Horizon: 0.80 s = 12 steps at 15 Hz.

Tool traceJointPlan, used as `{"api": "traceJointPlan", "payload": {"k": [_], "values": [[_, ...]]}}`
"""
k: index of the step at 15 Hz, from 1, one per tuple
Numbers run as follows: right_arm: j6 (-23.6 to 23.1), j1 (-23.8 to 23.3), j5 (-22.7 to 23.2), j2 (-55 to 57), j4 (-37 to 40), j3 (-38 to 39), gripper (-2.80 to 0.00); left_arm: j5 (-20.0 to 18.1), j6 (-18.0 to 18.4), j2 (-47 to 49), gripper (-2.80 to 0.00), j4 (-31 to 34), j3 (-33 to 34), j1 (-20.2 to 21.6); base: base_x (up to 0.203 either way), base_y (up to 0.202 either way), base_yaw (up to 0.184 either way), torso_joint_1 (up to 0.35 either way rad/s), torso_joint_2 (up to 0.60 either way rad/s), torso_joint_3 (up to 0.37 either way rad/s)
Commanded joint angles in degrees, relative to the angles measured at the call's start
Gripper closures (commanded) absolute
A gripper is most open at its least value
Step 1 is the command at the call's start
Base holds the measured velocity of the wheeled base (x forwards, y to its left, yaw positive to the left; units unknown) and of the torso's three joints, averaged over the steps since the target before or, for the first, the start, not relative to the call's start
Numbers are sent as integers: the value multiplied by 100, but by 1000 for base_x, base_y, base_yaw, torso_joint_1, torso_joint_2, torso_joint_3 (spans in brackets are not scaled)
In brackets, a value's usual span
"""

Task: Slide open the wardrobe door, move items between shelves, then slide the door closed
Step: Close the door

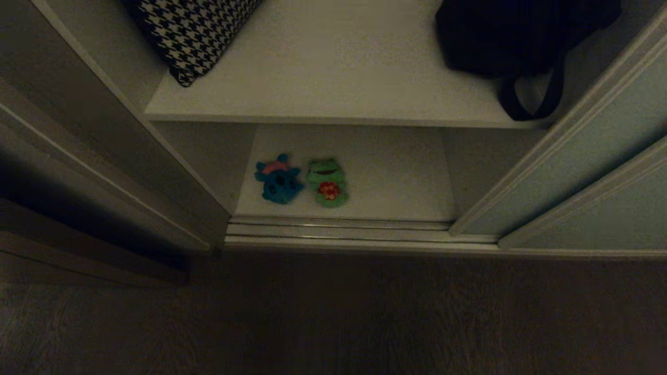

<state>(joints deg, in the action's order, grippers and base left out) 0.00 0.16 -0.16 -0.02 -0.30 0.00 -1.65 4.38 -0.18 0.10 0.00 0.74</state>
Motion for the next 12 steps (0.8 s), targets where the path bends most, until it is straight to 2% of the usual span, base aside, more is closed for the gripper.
{"api": "traceJointPlan", "payload": {"k": [1, 10, 12], "values": [[0, 2, -1, -6, -5, 0, 0, -5, 1, 27, 0, -1, 0, -4, 0, 0, 0, 7, -7, 203], [0, 2, -1, -6, -5, 0, 0, -11, 1, 27, 0, -1, 0, -4, 0, 0, 0, 5, 1, 201], [0, 2, -1, -6, -5, 0, 0, -11, 1, 27, 0, -1, 0, -4, 0, 0, 0, 0, 0, 0]]}}
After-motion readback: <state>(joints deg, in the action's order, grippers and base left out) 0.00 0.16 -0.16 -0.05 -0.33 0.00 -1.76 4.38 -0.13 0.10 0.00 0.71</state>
